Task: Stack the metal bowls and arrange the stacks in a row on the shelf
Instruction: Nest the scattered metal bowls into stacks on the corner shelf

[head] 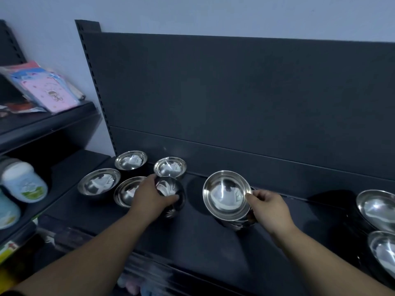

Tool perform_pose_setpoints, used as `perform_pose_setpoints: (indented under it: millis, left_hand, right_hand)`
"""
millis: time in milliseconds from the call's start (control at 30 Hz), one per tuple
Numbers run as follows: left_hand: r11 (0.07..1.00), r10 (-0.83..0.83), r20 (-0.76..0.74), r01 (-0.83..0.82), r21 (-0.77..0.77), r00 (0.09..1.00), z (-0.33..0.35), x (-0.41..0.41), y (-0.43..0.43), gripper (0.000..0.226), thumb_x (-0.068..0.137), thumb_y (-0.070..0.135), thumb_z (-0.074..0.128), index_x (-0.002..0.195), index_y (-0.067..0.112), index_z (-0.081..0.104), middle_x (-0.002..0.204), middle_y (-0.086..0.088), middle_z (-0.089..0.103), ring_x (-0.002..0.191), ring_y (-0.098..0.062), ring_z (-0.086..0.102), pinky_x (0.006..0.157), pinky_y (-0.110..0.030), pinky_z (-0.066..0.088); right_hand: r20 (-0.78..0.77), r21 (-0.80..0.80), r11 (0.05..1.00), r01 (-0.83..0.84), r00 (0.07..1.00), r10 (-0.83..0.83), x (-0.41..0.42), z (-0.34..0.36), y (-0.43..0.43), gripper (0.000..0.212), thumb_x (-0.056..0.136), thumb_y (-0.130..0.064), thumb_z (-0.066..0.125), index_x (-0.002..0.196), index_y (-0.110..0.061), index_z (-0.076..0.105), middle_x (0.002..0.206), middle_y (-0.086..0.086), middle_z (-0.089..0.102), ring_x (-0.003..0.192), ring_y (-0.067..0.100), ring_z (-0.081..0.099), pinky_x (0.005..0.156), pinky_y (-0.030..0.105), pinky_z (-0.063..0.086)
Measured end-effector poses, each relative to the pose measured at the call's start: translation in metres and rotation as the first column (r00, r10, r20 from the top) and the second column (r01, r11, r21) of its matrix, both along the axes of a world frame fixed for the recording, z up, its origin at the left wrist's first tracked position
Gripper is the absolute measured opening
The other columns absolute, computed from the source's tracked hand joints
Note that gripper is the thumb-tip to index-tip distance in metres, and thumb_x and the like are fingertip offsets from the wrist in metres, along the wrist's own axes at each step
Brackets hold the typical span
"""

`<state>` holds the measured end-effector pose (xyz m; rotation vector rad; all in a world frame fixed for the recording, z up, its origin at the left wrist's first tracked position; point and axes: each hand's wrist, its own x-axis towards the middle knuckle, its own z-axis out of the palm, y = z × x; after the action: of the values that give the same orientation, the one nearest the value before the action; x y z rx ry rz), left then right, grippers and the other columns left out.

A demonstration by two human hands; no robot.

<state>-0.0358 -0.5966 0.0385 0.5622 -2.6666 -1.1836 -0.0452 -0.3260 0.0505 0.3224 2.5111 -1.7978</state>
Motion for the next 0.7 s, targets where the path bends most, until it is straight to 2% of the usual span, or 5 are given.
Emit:
perform_pose_setpoints:
  millis: [133,300,367,533,700]
  left_hand:
    - [0.991,-0.069,-0.045,0.074,0.109,0.997,-0.002,-0.003,0.016,0.079,0.069,0.025,0.084,0.138,0.017,0.047,0.12,-0.003,0.064,0.113,-0.02,0.059,0.095,-0.031,0.046]
    - [0.968,-0.11,-0.161,0.143,0.208,0.981,0.011,0.001,0.04,0.053,0.081,0.018,0.075,0.13,0.018,0.054,0.09,0.007,0.062,0.077,0.001,0.056,0.065,-0.009,0.04]
    - [0.962,-0.131,-0.236,0.181,0.205,0.963,0.019,0.002,0.049,0.049,0.082,0.019,0.073,0.128,0.021,0.056,0.091,0.008,0.064,0.08,0.0,0.059,0.068,-0.011,0.042]
    - [0.934,-0.34,-0.37,0.356,-0.025,0.864,0.031,0.01,0.074,0.046,0.083,0.016,0.071,0.123,0.034,0.059,0.093,0.022,0.062,0.088,0.019,0.055,0.077,0.003,0.036]
    - [0.815,-0.577,-0.316,0.506,-0.281,0.753,0.021,0.005,0.093,0.038,0.082,0.016,0.072,0.118,0.027,0.066,0.091,0.02,0.057,0.086,0.001,0.055,0.084,-0.006,0.034]
  right_hand:
    - [-0.002,0.008,1.0,0.027,1.0,-0.027,-0.002,-0.001,0.007,0.016,0.088,-0.021,0.063,0.078,-0.014,0.073,0.061,0.002,0.07,0.051,0.015,0.066,0.064,0.04,0.062]
    - [-0.035,0.065,0.992,0.11,0.994,-0.108,-0.01,0.003,0.023,0.016,0.083,-0.029,0.064,0.077,-0.017,0.073,0.063,0.001,0.072,0.06,0.02,0.069,0.072,0.046,0.061]
    - [-0.031,0.11,0.987,0.118,0.993,-0.115,-0.013,0.006,0.031,0.019,0.083,-0.031,0.063,0.073,-0.017,0.072,0.06,0.001,0.071,0.06,0.021,0.071,0.074,0.045,0.06]
    - [0.052,0.182,0.98,0.077,0.995,-0.088,-0.018,0.004,0.034,0.025,0.082,-0.036,0.065,0.07,-0.014,0.07,0.061,0.004,0.072,0.058,0.021,0.071,0.07,0.041,0.062]
    - [0.137,0.083,0.994,0.069,0.987,-0.08,-0.018,-0.006,0.031,0.028,0.085,-0.033,0.068,0.081,-0.005,0.068,0.064,0.011,0.072,0.052,0.022,0.07,0.055,0.035,0.061]
